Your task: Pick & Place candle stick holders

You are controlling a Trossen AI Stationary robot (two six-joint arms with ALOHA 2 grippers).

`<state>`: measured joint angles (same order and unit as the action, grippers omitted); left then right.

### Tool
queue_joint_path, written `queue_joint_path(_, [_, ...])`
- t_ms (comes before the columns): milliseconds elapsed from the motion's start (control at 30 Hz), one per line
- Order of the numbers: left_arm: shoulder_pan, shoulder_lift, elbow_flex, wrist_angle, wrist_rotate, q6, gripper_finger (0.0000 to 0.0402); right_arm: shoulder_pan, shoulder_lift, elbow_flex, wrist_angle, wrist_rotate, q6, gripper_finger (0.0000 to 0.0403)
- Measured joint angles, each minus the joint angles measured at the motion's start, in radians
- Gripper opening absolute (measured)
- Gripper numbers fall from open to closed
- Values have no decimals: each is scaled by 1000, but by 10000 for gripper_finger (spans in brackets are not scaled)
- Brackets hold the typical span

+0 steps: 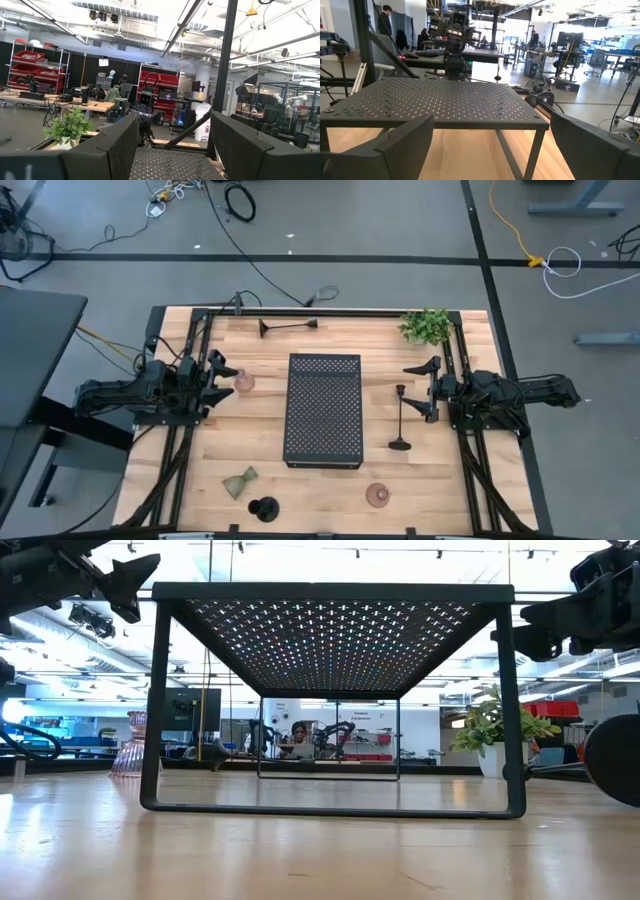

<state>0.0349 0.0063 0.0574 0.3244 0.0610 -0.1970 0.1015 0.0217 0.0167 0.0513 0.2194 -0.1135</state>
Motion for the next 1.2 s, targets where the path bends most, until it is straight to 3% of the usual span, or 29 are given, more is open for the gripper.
queue_joint_path(533, [0,0,0,0,0,0,248,0,0,0,0,-4,0,398])
queue_joint_path(800, [0,0,0,30,0,-1,248,0,-2,0,12,-154,-18,398])
queue_joint_path(1000, [0,0,0,23,-1,-1,248,0,-2,0,15,-144,-28,398])
queue_joint_path(1200, [0,0,0,23,0,0,248,0,-1,0,13,-18,-131,398])
